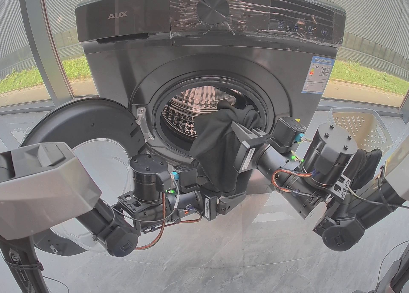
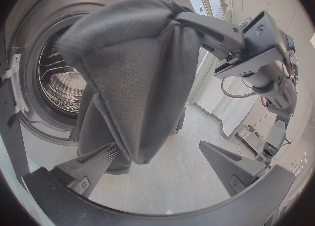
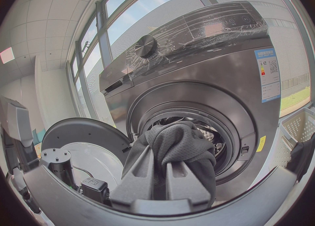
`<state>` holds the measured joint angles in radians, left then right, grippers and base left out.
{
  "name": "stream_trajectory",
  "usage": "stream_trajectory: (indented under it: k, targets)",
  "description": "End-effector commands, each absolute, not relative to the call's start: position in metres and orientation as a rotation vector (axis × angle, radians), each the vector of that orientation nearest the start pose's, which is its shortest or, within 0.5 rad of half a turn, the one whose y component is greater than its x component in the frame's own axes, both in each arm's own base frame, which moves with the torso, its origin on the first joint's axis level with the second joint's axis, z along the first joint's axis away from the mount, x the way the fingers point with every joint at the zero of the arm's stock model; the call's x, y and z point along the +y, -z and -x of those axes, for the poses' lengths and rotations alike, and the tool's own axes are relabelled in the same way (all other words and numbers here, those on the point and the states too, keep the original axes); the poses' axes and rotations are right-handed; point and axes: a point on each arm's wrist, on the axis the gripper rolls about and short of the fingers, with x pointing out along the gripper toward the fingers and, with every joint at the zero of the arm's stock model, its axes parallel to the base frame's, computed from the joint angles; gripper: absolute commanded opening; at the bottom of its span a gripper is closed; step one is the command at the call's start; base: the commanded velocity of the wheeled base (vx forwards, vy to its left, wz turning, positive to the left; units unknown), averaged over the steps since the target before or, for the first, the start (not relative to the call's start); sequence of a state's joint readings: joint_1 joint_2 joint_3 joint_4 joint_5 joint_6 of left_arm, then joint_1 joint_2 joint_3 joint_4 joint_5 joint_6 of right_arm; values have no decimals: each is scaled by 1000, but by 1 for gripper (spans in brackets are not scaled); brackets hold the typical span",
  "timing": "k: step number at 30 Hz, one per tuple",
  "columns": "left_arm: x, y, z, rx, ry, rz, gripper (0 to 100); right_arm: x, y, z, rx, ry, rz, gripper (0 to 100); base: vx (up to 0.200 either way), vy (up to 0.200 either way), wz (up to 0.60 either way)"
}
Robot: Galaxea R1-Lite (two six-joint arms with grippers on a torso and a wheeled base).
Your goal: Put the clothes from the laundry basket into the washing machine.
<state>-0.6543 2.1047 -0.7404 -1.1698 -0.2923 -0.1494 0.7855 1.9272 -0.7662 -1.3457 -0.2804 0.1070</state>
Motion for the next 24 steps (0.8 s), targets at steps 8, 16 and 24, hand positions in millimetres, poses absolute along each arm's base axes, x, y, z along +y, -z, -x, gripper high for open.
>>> stream_trajectory:
  k: [8,16,24]
  targets:
    - [-235,-72,-291,238,934,130,100,237,-168,-248,-131,-504,-199,0,0,0,0]
    - [-238,-84,-285,174,958,143,100,235,-163,-255,-119,-479,-192,0,0,0,0]
    - [-245,-85,-274,181,999,140,100,233,-162,-259,-118,-467,-191,0,0,0,0]
